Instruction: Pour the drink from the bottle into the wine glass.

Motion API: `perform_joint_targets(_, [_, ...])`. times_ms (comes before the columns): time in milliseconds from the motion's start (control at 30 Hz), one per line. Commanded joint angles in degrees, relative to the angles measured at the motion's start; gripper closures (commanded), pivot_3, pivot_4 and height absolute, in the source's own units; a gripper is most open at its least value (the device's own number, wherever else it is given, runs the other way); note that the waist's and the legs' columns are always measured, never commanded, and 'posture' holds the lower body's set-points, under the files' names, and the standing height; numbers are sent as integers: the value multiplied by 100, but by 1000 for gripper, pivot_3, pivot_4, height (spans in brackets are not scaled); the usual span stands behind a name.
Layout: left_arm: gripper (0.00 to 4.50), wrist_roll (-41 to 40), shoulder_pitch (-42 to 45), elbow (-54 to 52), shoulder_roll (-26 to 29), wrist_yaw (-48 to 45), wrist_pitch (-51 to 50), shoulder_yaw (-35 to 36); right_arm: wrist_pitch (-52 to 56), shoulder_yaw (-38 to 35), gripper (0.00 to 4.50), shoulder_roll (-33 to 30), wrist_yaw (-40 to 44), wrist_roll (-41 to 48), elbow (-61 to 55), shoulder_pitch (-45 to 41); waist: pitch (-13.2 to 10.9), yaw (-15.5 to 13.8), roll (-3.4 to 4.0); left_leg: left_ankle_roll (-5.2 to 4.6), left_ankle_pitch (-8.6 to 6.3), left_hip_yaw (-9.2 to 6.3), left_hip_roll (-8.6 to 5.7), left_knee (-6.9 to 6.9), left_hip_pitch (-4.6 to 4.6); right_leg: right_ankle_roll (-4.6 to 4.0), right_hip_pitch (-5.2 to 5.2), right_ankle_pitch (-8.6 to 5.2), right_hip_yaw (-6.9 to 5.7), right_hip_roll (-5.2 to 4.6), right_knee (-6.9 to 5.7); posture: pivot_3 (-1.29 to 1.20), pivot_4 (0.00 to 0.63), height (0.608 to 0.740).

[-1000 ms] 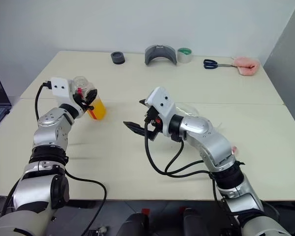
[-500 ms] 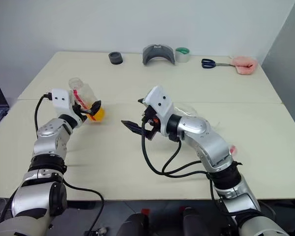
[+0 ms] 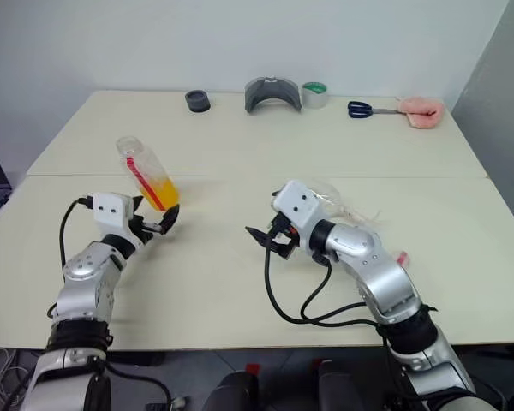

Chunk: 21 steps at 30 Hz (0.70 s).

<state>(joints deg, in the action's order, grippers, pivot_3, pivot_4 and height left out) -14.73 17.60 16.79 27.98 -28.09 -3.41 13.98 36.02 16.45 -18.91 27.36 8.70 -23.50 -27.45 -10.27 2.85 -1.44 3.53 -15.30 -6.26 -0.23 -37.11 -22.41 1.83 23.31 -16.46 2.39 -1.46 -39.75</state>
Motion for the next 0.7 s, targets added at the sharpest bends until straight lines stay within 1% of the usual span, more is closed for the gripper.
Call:
perform_joint_targets(33, [32, -381, -577, -1454, 46, -180, -444, 35, 155, -457, 0, -197, -323, -188, -741, 315, 0, -10, 0, -1, 0, 1, 2, 0, 0, 0, 0, 0, 1, -2, 1, 0, 150, 740])
perform_joint_targets(133, [32, -571, -1114, -2408, 57, -188, -854, 32, 404, -678, 0, -449, -459, -303, -1211, 737, 0, -32, 0, -5, -3, 1, 0, 1, 1, 0, -5, 0, -1, 0, 5, 0, 150, 740])
perform_joint_targets(233, [32, -540, -1247, -2890, 156, -452, -992, -307, 263, -651, 0, -693, -958, -1029, -1315, 1164, 5, -52, -3, -6, -3, 18, -8, 1, 10, 1, -10, 0, -2, 25, 4, 0, 150, 740])
perform_joint_targets(333, [32, -764, -1007, -2988, 414, -1054, -1201, -503, 786, 5, 0, -1122, -1283, -2089, -1361, 1125, 5, -95, -2, -4, -2, 23, -12, 3, 6, -5, -10, -4, -3, 23, 5, 0, 150, 740])
perform_joint_targets(467, [32, -782, -525, -2841, 728, -1808, -1289, -938, 1328, 921, 0, -1486, -1304, -3248, -1383, 1018, 5, -84, -2, -1, 0, 25, -9, 5, 8, -6, -11, -5, -8, 30, 5, 0, 150, 740])
perform_joint_targets(533, [32, -748, -239, -2646, 792, -2071, -1292, -1113, 1565, 1447, 0, -1506, -1349, -3946, -1182, 864, 5, -67, -2, -1, 0, 32, -9, 6, 10, -6, -11, -5, -4, 31, 5, 0, 150, 740])
perform_joint_targets(600, [32, -679, 25, -2456, 776, -2243, -1240, -1275, 1784, 1815, 0, -1398, -1366, -4519, -907, 674, 5, -59, -2, -1, 0, 32, -9, 5, 9, -6, -11, -5, -5, 31, 6, 0, 150, 740])
perform_joint_targets(700, [32, -602, 317, -2301, 619, -2296, -1208, -1462, 1992, 2019, 0, -1130, -1412, -5065, -494, 487, 5, -60, -3, 0, 0, 30, -11, 4, 8, -6, -11, -5, -6, 31, 5, 0, 150, 740])
